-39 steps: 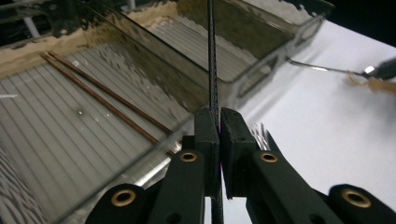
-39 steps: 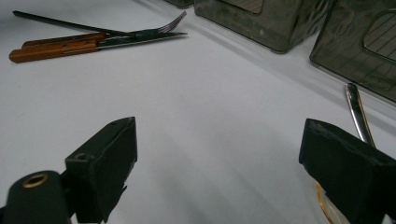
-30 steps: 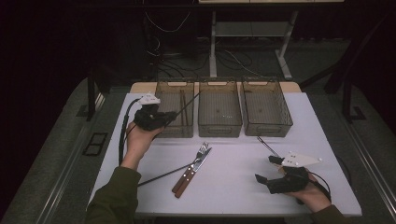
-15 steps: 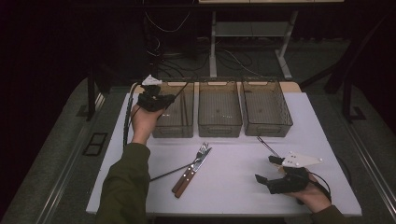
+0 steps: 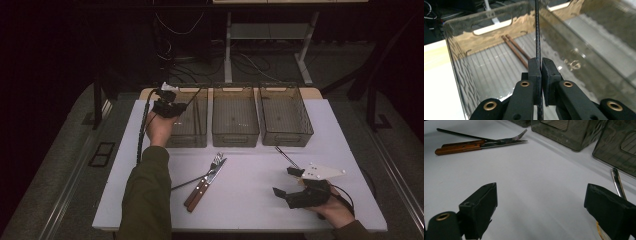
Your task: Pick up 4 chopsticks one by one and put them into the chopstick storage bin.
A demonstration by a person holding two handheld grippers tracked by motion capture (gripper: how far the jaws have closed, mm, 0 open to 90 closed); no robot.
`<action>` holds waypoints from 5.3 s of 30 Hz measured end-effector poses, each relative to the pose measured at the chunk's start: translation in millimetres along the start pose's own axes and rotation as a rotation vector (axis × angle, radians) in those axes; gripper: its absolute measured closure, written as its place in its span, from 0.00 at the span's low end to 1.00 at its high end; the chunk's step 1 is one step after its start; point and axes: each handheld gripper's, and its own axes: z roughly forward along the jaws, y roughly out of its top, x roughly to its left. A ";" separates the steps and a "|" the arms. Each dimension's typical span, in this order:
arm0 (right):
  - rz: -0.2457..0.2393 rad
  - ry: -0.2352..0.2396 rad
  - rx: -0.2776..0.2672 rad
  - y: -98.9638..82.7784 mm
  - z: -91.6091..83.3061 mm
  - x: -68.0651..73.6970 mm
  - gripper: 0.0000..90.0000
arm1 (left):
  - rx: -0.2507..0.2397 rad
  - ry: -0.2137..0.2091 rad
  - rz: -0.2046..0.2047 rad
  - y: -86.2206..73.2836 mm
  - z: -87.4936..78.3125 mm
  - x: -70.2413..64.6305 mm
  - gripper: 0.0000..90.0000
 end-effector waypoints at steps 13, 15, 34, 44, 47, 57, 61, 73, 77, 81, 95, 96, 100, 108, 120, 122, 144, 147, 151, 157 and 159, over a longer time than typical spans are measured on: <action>0.002 0.003 -0.003 0.4 -0.5 0.6 0.13 | 0.070 0.025 0.024 -4.2 13.2 -3.6 0.95; 0.000 0.008 -0.007 0.6 -0.9 0.6 0.13 | 0.082 0.034 0.012 -4.0 14.1 -2.7 0.95; 0.001 0.006 -0.022 2.0 -4.7 1.4 0.13 | 0.059 0.035 0.026 -6.2 5.0 -3.2 0.52; -0.001 0.011 -0.026 2.4 -6.4 2.3 0.13 | 0.007 -0.053 0.027 -0.8 -11.6 -8.2 0.35; 0.005 0.007 -0.024 2.5 -5.8 1.7 0.13 | 0.009 -0.077 0.038 -0.7 -16.3 -14.6 0.29; 0.002 0.016 -0.024 2.7 -5.0 2.2 0.13 | -0.037 -0.167 0.122 -4.8 -42.6 -43.8 0.16; 0.006 0.013 -0.024 2.6 -5.4 1.8 0.13 | -0.044 -0.201 0.150 -10.8 -51.6 -54.4 0.11; 0.016 0.015 -0.022 1.8 -4.1 0.3 0.13 | -0.072 -0.249 0.157 -44.2 -76.0 -61.5 0.00; 0.015 0.015 -0.016 1.3 -2.9 0.3 0.13 | -0.082 -0.265 0.157 -60.4 -83.0 -60.6 0.00; 0.017 0.013 -0.011 0.9 -1.4 -0.3 0.13 | -0.087 -0.276 0.154 -75.2 -89.1 -58.6 0.00; 0.014 0.004 -0.006 -0.1 -1.9 -0.9 0.13 | -0.065 -0.278 0.219 -121.1 -107.2 -63.5 0.12; 0.014 0.003 -0.007 -0.1 -2.0 -1.0 0.13 | -0.060 -0.282 0.218 -123.3 -107.9 -63.9 0.14; 0.018 0.003 -0.005 0.0 -1.7 -1.2 0.13 | -0.045 -0.297 0.225 -132.9 -110.6 -66.1 0.20; 0.010 0.002 -0.006 0.3 -1.1 -0.5 0.13 | -0.020 -0.328 0.243 -152.6 -117.0 -67.6 0.38; 0.002 0.003 -0.003 0.5 -1.1 1.0 0.13 | 0.046 -0.378 0.252 -169.8 -111.0 -68.4 0.67; 0.003 0.003 0.001 0.4 -0.7 1.2 0.13 | 0.058 -0.387 0.254 -170.5 -109.5 -68.7 0.70; -0.005 0.010 0.008 0.5 1.7 2.6 0.13 | 0.128 -0.391 0.345 -176.6 -95.0 -72.1 0.93; -0.007 0.011 0.009 0.6 1.8 2.9 0.13 | 0.128 -0.396 0.347 -176.3 -94.7 -71.8 0.95; -0.008 0.011 0.008 0.6 1.6 3.0 0.13 | 0.128 -0.413 0.335 -175.9 -93.6 -69.1 0.95; -0.005 0.010 0.008 0.7 1.3 3.0 0.13 | 0.132 -0.424 0.314 -174.9 -93.3 -67.4 0.95; -0.005 0.010 0.006 0.9 1.2 2.8 0.13 | 0.133 -0.422 0.320 -173.8 -94.1 -67.7 0.95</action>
